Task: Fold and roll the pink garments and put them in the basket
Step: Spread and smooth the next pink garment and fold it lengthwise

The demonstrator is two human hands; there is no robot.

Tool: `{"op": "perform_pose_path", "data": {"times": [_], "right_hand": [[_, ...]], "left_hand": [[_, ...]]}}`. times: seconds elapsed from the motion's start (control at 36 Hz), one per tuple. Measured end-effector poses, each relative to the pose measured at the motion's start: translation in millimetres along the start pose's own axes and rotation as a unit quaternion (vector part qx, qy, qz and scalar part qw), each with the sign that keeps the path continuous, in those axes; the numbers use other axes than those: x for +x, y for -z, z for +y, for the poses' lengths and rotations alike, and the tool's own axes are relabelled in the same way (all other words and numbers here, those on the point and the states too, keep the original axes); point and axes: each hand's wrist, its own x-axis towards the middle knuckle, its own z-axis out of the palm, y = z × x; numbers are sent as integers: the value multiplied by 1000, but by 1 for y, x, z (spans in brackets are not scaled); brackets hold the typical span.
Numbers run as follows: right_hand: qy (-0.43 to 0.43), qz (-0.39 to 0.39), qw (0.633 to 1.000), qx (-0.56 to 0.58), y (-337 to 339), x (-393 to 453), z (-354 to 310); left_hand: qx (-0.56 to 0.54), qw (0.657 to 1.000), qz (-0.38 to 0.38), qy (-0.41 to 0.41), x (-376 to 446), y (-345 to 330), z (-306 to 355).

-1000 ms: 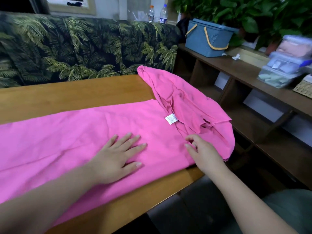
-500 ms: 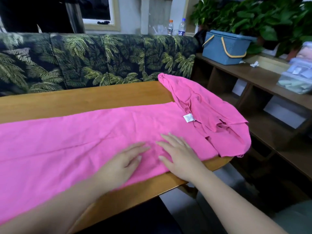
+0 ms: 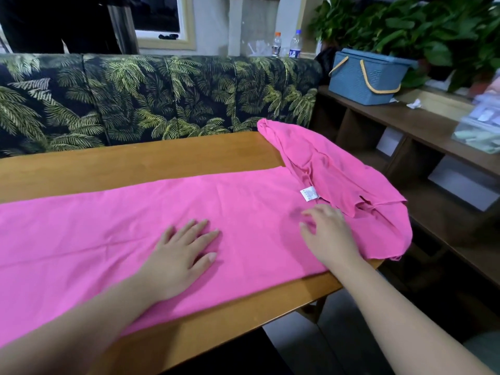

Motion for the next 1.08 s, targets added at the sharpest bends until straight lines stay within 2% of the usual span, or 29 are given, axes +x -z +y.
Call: {"op": "perform_pose_path", "data": {"times": [0.11, 0.28, 0.36, 0.47, 0.56, 0.61, 0.67, 0.75, 0.83, 0.94, 1.08], "right_hand": [[-88, -34, 995, -14, -5, 18, 16], [-105, -19, 994, -30, -17, 42, 19], [-85, 7, 995, 45, -20, 50, 15], [-69, 44, 985, 154, -20, 55, 10], [12, 18, 990, 141, -22, 51, 5], [80, -5, 992, 102, -26, 44, 3], [112, -22, 989, 91, -25, 39, 3], [92, -51, 980, 172, -17, 36, 4], [58, -32, 976, 207, -6, 45, 10], [42, 6, 986, 158, -3, 71, 23], [79, -51, 995, 12, -14, 104, 27]], "left_hand": [[1, 999, -8, -42, 41, -8, 36], [-1, 997, -31, -66, 103, -12, 69], [3, 998, -32, -61, 131, -11, 81], [-53, 996, 39, -61, 158, -11, 99], [-159, 975, 131, -86, 164, -16, 100], [-184, 959, 187, -108, 164, -21, 97], [-184, 954, 206, -113, 162, -23, 96], [-166, 956, 220, -95, 162, -24, 95], [-177, 959, 215, -55, 162, -24, 96], [-181, 962, 202, -14, 160, -20, 98], [-135, 969, 204, 27, 158, -20, 100]]}}
